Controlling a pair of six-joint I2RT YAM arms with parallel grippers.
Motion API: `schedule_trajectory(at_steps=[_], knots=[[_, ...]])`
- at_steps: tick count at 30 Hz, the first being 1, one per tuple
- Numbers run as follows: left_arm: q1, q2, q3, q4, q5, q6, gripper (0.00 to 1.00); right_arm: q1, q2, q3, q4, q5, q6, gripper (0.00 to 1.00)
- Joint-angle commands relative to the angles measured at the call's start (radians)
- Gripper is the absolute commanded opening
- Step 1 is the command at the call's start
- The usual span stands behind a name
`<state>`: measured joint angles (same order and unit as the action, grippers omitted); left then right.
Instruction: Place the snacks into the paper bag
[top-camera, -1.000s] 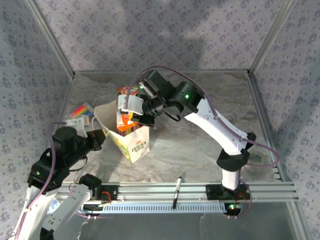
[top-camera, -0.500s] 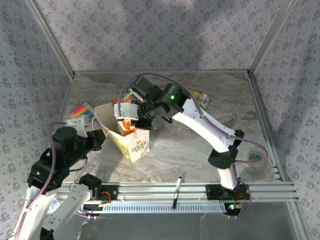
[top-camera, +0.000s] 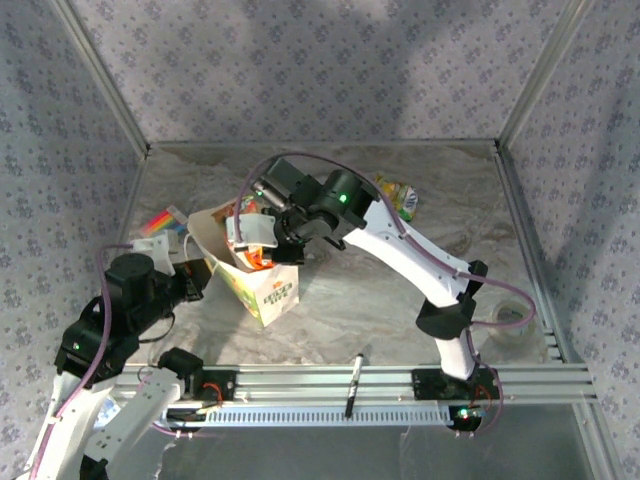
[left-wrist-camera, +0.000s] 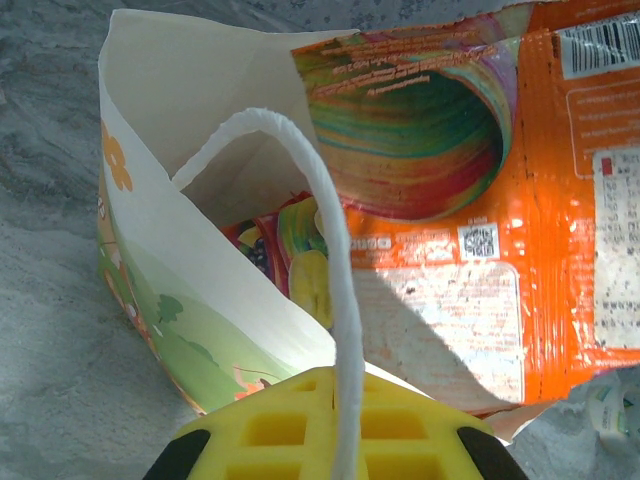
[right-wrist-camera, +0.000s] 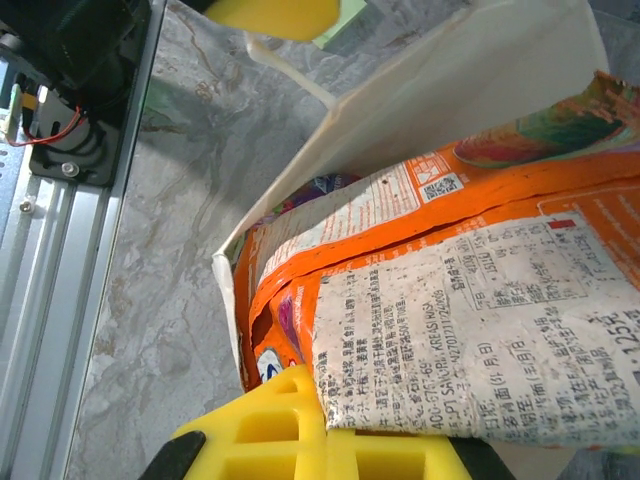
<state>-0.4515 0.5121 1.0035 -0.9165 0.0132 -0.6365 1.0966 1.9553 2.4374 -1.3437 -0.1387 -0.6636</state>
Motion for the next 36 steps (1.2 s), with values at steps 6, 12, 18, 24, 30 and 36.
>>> schedule_trajectory(at_steps=[6,12,18,24,30,36], knots=[[0.001,0.003,0.000,0.005,0.005,0.010,0.03,0.010,0.026,0.018,0.005,0.013,0.001,0.28],[0.002,0.002,-0.004,0.009,0.005,0.011,0.03,0.010,0.016,0.020,0.065,0.096,0.052,0.44],[0.003,0.002,0.000,0.010,0.006,0.008,0.03,-0.009,-0.060,-0.054,0.145,0.166,0.108,0.46],[0.001,0.015,0.006,0.016,0.010,0.011,0.03,-0.095,-0.231,-0.248,0.292,0.188,0.230,0.49],[0.002,0.031,0.019,0.027,0.010,0.009,0.03,-0.318,-0.443,-0.535,0.460,0.132,0.439,0.53],[0.001,0.061,0.027,0.042,0.013,0.006,0.03,-0.627,-0.563,-0.775,0.561,-0.008,0.637,0.58]])
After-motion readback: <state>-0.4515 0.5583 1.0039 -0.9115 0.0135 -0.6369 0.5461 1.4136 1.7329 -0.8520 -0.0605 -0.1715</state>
